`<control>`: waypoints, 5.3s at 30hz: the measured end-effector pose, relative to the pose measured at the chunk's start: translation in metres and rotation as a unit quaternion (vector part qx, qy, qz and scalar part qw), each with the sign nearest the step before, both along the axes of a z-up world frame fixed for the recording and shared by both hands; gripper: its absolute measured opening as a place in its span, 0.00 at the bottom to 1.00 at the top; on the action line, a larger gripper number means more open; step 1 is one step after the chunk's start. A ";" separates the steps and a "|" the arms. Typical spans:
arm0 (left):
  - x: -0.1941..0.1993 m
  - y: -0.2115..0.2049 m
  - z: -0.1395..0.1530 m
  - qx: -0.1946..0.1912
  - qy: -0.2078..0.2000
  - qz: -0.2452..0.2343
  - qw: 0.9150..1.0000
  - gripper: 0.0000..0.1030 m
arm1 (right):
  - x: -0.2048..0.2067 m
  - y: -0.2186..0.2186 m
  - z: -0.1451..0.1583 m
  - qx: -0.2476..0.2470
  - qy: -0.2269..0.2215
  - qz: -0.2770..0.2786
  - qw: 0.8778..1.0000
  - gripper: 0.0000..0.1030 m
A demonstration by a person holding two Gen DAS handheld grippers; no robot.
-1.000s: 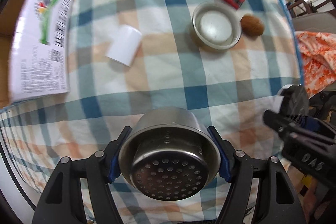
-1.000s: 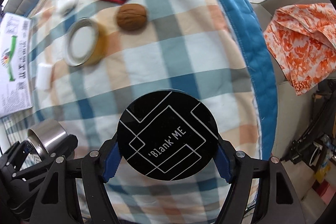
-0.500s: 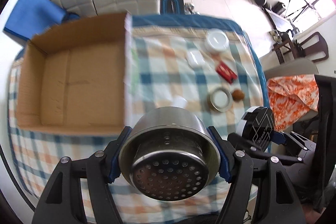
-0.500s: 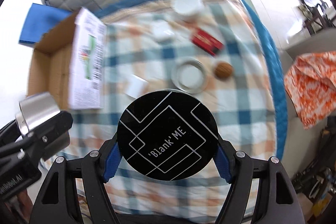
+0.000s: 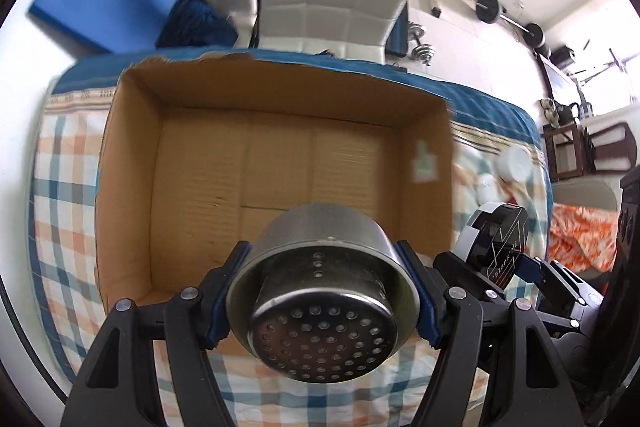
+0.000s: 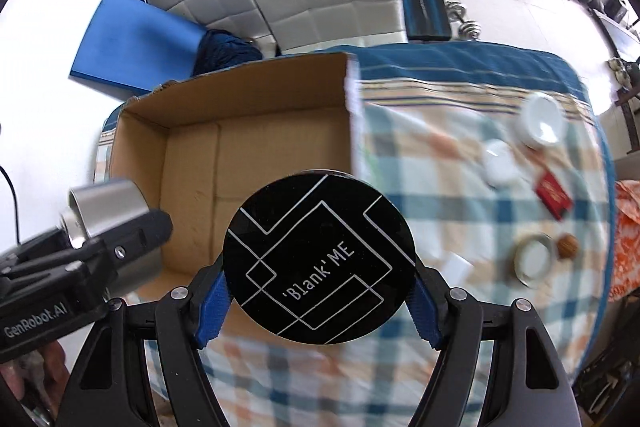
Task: Organize rigid objects
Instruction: 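Carry both items into the cardboard box and lower them side by side, then open both tools and lift them out of the box, then grasp the metal lid with the right tool while the left tool reaches the white container, then grasp the white round container with the left tool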
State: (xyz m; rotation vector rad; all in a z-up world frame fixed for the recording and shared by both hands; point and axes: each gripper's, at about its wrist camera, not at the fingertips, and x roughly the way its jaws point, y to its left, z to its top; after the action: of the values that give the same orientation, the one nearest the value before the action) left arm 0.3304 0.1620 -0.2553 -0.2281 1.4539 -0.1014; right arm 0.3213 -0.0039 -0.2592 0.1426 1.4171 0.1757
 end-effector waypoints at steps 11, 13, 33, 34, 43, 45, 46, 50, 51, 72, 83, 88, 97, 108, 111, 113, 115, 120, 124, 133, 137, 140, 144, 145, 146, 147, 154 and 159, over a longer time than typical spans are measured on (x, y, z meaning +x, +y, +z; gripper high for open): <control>0.068 0.048 -0.106 -0.058 0.102 0.021 0.993 0.67 | 0.068 0.061 -0.088 -0.013 0.040 0.021 0.999 0.75; 0.074 0.046 -0.120 -0.059 0.111 0.016 0.992 0.67 | 0.076 0.064 -0.101 -0.019 0.050 0.020 0.998 0.75; 0.084 0.017 -0.129 -0.028 0.128 0.000 0.991 0.70 | 0.108 0.077 -0.160 -0.036 0.112 0.007 0.993 0.76; 0.084 0.014 -0.125 -0.026 0.128 0.000 0.991 0.70 | 0.107 0.076 -0.158 -0.037 0.112 0.007 0.993 0.76; 0.065 0.016 -0.095 0.001 0.104 0.003 0.995 0.82 | 0.099 0.083 -0.135 -0.042 0.105 0.016 0.994 0.85; 0.060 0.018 -0.081 0.009 0.089 0.004 0.996 0.86 | 0.095 0.083 -0.129 -0.043 0.102 0.018 0.994 0.88; 0.059 0.023 -0.076 0.011 0.085 0.004 0.996 0.87 | 0.094 0.083 -0.127 -0.044 0.101 0.020 0.994 0.89; 0.047 0.038 -0.062 0.037 0.065 0.002 0.997 1.00 | 0.085 0.088 -0.114 -0.063 0.085 0.024 0.994 0.99; 0.041 0.038 -0.058 0.043 0.060 0.001 0.997 1.00 | 0.082 0.087 -0.111 -0.062 0.082 0.024 0.994 1.00; -0.060 0.059 0.041 0.072 -0.057 0.007 0.996 1.00 | -0.053 0.078 0.007 -0.062 0.000 0.021 0.998 1.00; -0.109 0.053 0.085 0.072 -0.089 0.005 0.993 1.00 | -0.104 0.066 0.076 -0.039 -0.043 0.020 0.998 1.00; -0.119 0.040 0.100 0.064 -0.103 0.005 0.993 1.00 | -0.116 0.054 0.091 -0.019 -0.051 0.019 0.998 1.00; -0.115 -0.032 0.114 0.045 -0.123 -0.025 0.991 1.00 | -0.119 -0.033 0.107 -0.015 -0.055 -0.036 0.998 1.00; -0.059 -0.187 0.027 0.056 -0.073 -0.092 0.992 1.00 | -0.097 -0.213 0.025 -0.068 0.008 -0.161 0.985 1.00; -0.041 -0.216 -0.011 0.077 -0.046 -0.099 0.991 1.00 | -0.082 -0.244 -0.019 -0.055 0.038 -0.179 0.982 1.00; -0.031 -0.228 -0.033 0.089 -0.032 -0.097 0.991 1.00 | -0.072 -0.255 -0.050 -0.050 0.063 -0.190 0.979 1.00; -0.022 -0.238 -0.052 0.102 -0.020 -0.099 0.990 1.00 | -0.064 -0.263 -0.078 -0.038 0.080 -0.198 0.976 1.00; -0.005 -0.255 -0.087 0.150 0.001 -0.123 0.981 1.00 | -0.049 -0.266 -0.127 -0.035 0.116 -0.201 0.972 0.91; -0.003 -0.263 -0.093 0.157 -0.004 -0.135 0.978 1.00 | -0.042 -0.265 -0.153 -0.040 0.139 -0.195 0.970 0.80; 0.009 -0.270 -0.106 0.138 0.021 -0.129 0.982 1.00 | -0.043 -0.262 -0.162 -0.066 0.145 -0.173 0.972 0.66; 0.014 -0.277 -0.094 0.114 0.017 -0.129 0.985 1.00 | -0.039 -0.263 -0.145 -0.056 0.137 -0.166 0.975 0.66; 0.027 -0.290 -0.077 0.086 0.010 -0.133 0.987 1.00 | -0.033 -0.276 -0.121 -0.049 0.116 -0.167 0.978 0.66; 0.057 -0.318 -0.066 0.057 0.007 -0.149 0.987 1.00 | -0.014 -0.308 -0.097 -0.065 0.088 -0.179 0.978 0.66; 0.067 -0.325 -0.067 0.054 0.011 -0.154 0.986 1.00 | -0.007 -0.317 -0.094 -0.070 0.084 -0.185 0.977 0.66; 0.076 -0.335 -0.071 0.048 0.017 -0.161 0.986 1.00 | 0.000 -0.328 -0.093 -0.074 0.081 -0.194 0.975 0.66; 0.086 -0.346 -0.075 0.044 0.025 -0.166 0.985 1.00 | 0.007 -0.340 -0.092 -0.075 0.077 -0.204 0.973 0.66; 0.128 -0.395 -0.124 0.045 0.069 -0.193 0.978 1.00 | 0.039 -0.396 -0.097 -0.070 0.085 -0.237 0.965 0.66; 0.137 -0.408 -0.147 0.042 0.094 -0.189 0.976 0.90 | 0.048 -0.406 -0.114 -0.064 0.096 -0.242 0.963 0.66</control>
State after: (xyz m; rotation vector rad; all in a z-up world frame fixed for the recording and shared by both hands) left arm 0.4677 -0.2460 -0.4024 0.1147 1.6742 -0.3344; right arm 0.3694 -0.4098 -0.3736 0.4029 1.5379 -0.3420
